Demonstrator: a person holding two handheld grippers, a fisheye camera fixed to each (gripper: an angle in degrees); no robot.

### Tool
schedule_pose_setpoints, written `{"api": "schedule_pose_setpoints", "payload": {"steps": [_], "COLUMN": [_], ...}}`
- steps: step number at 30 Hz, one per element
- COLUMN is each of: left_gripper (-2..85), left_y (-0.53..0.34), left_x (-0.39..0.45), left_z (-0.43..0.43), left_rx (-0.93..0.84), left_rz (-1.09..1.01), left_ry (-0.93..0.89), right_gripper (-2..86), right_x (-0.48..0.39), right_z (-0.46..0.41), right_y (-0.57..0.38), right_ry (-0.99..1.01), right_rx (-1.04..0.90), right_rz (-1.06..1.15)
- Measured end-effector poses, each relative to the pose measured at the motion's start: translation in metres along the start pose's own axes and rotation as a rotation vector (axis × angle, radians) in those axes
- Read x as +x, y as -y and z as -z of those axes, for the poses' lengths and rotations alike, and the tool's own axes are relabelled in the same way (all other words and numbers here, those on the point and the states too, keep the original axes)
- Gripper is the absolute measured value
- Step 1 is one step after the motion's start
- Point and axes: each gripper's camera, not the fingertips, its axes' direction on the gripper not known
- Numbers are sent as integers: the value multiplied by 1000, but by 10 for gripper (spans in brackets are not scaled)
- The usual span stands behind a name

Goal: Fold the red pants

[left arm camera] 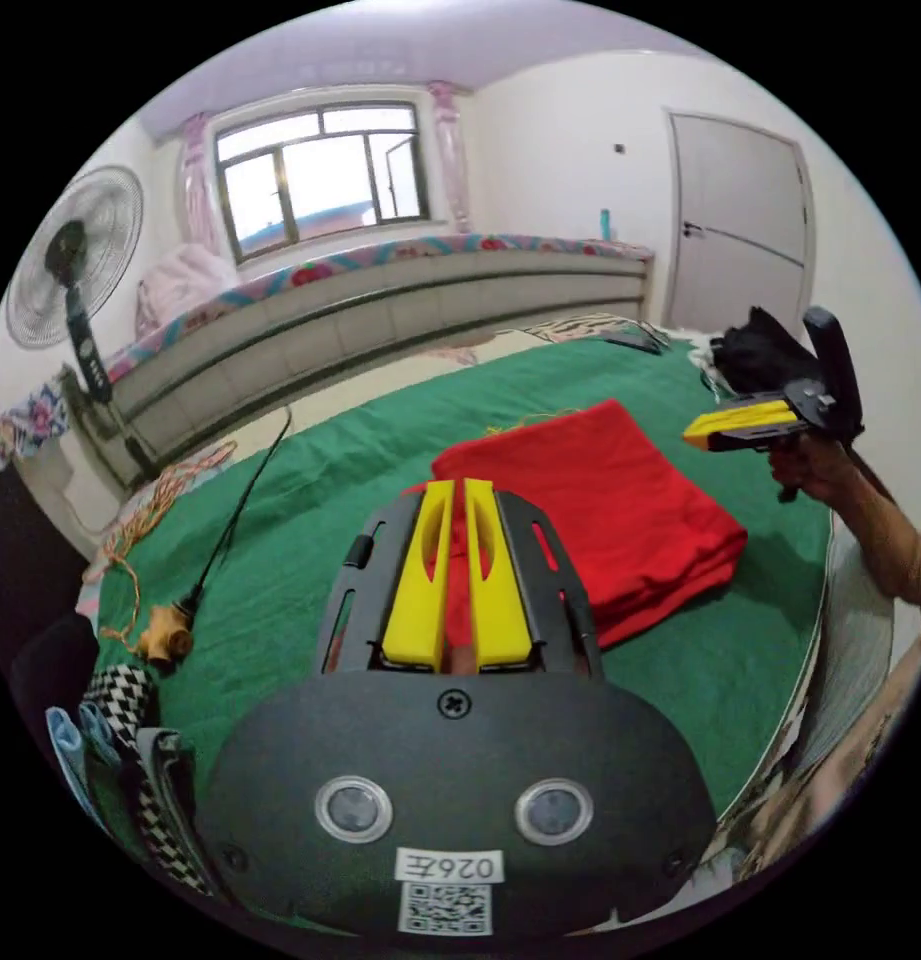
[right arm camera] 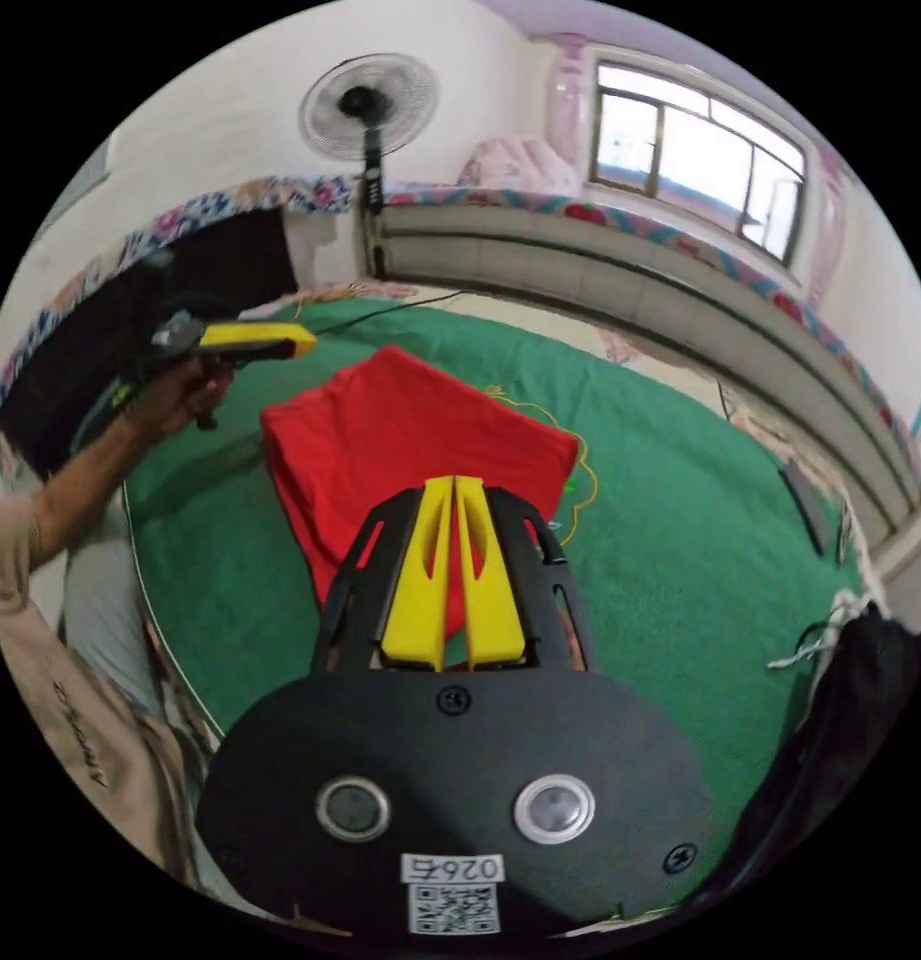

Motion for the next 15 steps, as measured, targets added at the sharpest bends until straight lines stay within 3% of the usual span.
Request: {"api": "schedule_pose_setpoints", "payload": {"steps": [3,5,9,15], "left_gripper": [247,265,251,165], "left_y": [-6,-11,-11,-21], "left_x": [-51,-72,-109,-159], "left_z": [-46,-74,-82,-93], "left_rx": [-174,-266,-223,-201], "left_rz": [144,217,294,403], "left_ry": [-135,-307,-442,-503], "right_gripper": [-2,18,71,109], "right_x": [56,93,143,202], "right_z": [-19,-34,-47,-88], "right_y": [-10,-21,-40,-74], "right_ry": [14,-37,27,321], "right_rx": [-45,-82,-61,-34], "right_rz": [-208,-320,-474,-662]}}
